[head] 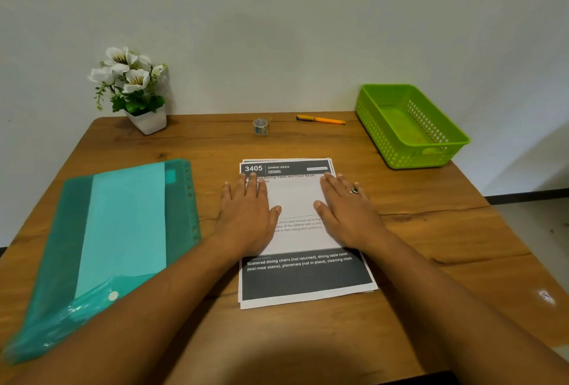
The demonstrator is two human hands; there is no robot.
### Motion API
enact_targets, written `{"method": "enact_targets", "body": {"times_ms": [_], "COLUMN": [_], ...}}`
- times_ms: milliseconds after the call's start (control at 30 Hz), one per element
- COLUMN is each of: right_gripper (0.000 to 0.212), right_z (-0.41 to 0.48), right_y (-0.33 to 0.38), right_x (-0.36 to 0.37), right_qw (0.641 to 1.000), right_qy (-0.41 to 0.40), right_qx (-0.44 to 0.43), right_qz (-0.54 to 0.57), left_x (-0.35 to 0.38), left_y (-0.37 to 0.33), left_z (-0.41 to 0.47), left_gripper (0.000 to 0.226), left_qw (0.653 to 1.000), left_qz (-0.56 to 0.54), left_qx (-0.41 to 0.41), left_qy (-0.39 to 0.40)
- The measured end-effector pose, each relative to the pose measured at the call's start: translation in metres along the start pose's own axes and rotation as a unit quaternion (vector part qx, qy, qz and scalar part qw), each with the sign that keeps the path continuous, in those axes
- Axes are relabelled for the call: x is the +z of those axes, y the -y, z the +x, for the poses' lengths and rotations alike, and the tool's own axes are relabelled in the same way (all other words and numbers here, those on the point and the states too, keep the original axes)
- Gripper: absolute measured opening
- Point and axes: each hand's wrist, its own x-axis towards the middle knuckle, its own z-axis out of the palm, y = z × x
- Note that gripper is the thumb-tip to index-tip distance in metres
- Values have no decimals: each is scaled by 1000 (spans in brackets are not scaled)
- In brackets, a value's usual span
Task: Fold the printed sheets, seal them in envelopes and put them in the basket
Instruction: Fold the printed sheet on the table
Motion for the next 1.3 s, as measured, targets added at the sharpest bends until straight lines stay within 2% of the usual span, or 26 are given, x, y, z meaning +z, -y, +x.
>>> {"method": "enact_targets", "body": {"times_ms": [67, 233, 400, 500, 567, 667, 767, 867, 1000, 1167, 1233, 1300], "right_gripper": [68, 67, 70, 73, 72, 67, 67, 71, 74, 75, 78, 81], "right_z": [1, 2, 1, 5, 9, 9, 6, 2, -3, -5, -4, -5], "right_y": [2, 2, 2, 17, 36, 69, 75, 50, 7, 1, 2, 1], "right_x": [2, 3, 2, -2, -4, -1, 5, 5, 1, 1, 2, 2], "right_qw": [1000, 1000, 1000, 999, 999, 998, 996, 997, 1000, 1000, 999, 1000], "right_qy": [2, 5, 19, 20, 14, 19, 20, 23, 23, 23, 23, 24], "right_qx": [6, 10, 11, 37, 16, -62, -85, -69, -5, 14, 17, 16], "right_qz": [4, 13, 11, -27, -43, -18, 8, 13, 9, 16, 15, 11], "left_x": [-5, -6, 1, 7, 8, 8, 9, 8, 5, -15, -24, -31], "left_y": [-13, -12, 28, 32, 30, 29, 30, 31, 31, 28, 29, 32], "left_z": [3, 10, 3, 0, 0, 0, -1, -1, -1, 0, 7, 18], "left_gripper": [72, 65, 73, 74, 74, 73, 73, 73, 74, 65, 64, 68], "left_qw": [1000, 997, 999, 999, 999, 999, 999, 999, 999, 997, 998, 998], "left_qz": [7, -31, -23, -30, -34, -36, -31, -36, -35, 7, -10, -59], "left_qx": [-7, 74, 35, 33, 31, 29, 27, 28, 30, 54, 53, 31], "left_qy": [4, 18, 16, 5, 3, 2, 4, 6, 12, -59, -44, 7]}}
